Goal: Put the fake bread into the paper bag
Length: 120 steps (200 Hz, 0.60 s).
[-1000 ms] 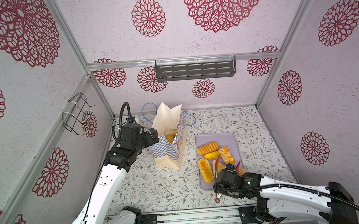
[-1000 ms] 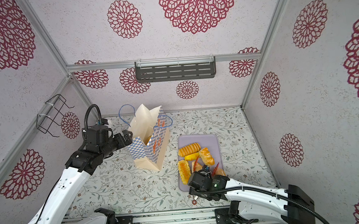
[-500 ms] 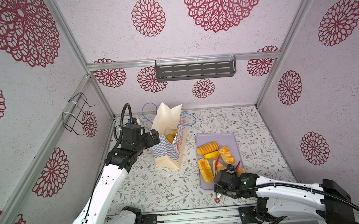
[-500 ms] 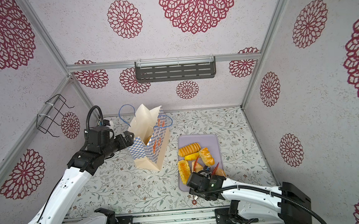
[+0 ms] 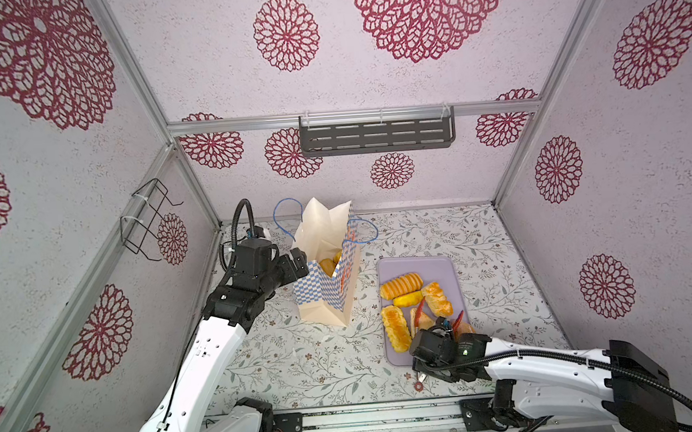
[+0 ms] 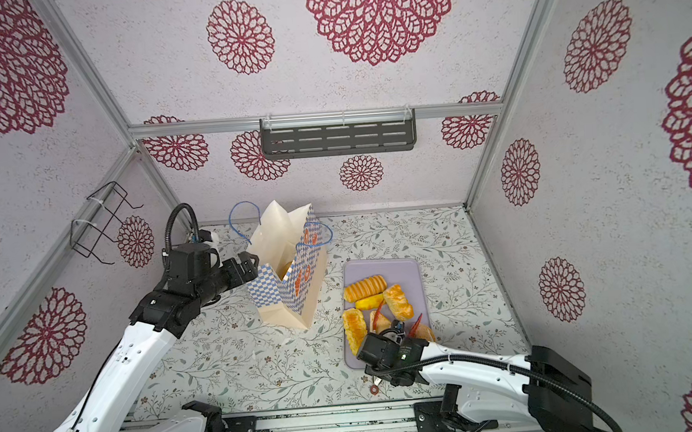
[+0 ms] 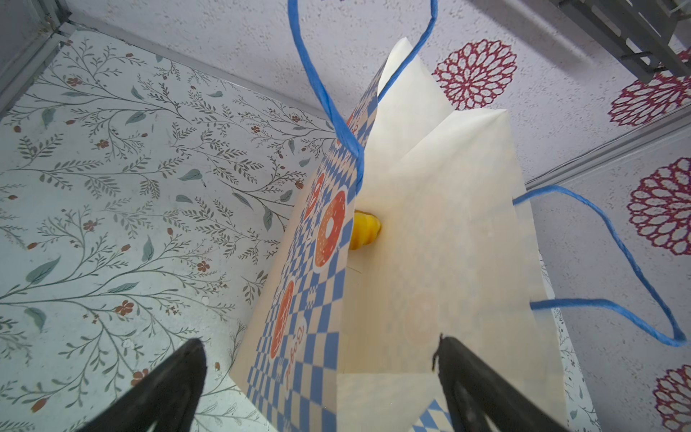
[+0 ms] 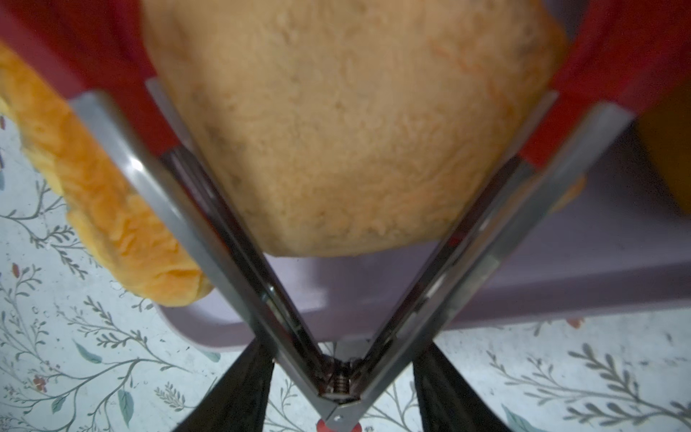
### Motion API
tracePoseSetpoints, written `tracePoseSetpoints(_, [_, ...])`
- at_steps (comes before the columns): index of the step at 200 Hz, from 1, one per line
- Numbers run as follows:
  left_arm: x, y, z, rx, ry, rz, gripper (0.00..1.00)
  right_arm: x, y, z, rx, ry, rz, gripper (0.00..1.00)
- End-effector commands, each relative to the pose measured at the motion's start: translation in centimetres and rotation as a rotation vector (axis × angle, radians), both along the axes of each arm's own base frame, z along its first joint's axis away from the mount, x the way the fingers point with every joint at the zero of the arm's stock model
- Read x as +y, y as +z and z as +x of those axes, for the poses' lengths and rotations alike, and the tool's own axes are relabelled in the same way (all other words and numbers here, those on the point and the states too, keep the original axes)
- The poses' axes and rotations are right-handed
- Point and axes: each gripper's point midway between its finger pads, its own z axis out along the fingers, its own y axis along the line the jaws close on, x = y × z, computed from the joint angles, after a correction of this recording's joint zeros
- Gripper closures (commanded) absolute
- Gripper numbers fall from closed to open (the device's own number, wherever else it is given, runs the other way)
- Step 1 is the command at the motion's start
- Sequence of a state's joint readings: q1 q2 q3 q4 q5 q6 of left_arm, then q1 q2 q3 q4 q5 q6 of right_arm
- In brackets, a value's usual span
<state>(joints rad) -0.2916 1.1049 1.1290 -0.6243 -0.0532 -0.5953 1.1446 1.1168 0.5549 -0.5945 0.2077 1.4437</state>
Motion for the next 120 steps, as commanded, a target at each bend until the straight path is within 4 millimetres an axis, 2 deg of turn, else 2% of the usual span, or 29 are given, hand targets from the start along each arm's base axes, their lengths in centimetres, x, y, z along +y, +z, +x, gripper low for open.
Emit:
tracePoseSetpoints(1, [0.4,0.8,0.1,-0.035,0.005,-0.008,0.00,-1.0,-0.5,0.4,-0.017,-0.051,-0.040,0.38])
tracePoseSetpoints(94, [0.5,1.0,0.1,-0.041,0.004,-0.006,0.00,-1.5,-2.2,0.2,-0.005,-0.077,-0.059,0.40])
tracePoseSetpoints(120, [0.4,1.1,0.1,-0.044,0.002,-0.004,0.00,-1.6,-2.2,0.3,-0.013,-0.080,-0.065,0.45])
